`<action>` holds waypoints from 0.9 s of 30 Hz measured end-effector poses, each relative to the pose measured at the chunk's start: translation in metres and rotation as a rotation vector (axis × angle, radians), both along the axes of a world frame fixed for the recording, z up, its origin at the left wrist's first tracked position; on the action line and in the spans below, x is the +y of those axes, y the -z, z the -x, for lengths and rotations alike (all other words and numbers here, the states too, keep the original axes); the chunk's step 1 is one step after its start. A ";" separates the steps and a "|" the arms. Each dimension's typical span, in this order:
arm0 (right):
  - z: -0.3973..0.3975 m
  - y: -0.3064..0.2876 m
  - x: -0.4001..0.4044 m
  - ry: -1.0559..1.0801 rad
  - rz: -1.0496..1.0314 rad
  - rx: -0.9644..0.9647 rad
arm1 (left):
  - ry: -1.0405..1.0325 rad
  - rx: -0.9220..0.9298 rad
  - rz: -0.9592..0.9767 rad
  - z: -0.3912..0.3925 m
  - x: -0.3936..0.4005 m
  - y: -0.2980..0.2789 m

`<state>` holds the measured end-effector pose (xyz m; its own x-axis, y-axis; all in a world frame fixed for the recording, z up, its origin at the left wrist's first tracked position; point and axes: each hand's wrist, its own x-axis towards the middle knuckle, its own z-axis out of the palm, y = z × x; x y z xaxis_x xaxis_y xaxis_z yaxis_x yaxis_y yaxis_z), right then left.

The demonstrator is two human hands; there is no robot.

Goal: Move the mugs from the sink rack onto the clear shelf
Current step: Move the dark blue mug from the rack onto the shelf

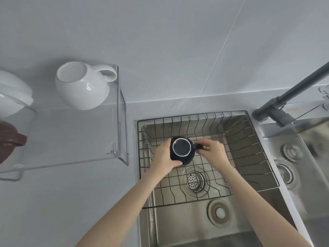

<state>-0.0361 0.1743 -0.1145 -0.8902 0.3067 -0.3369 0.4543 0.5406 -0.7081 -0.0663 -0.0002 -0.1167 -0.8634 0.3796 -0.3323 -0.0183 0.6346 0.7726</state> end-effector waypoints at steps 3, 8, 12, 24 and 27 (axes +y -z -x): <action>0.001 0.003 0.001 -0.008 -0.016 0.047 | -0.008 -0.005 -0.012 0.002 -0.003 0.000; -0.005 -0.014 0.003 0.017 -0.009 0.068 | -0.002 -0.010 -0.035 -0.002 -0.006 -0.012; -0.007 -0.060 0.004 -0.019 -0.028 0.102 | -0.019 0.055 -0.072 -0.007 -0.015 -0.055; 0.017 -0.235 -0.097 -0.227 0.076 0.418 | -0.146 0.345 -0.129 -0.004 -0.137 -0.228; 0.028 -0.239 -0.138 -0.269 0.129 0.422 | -0.172 0.324 -0.087 0.002 -0.179 -0.240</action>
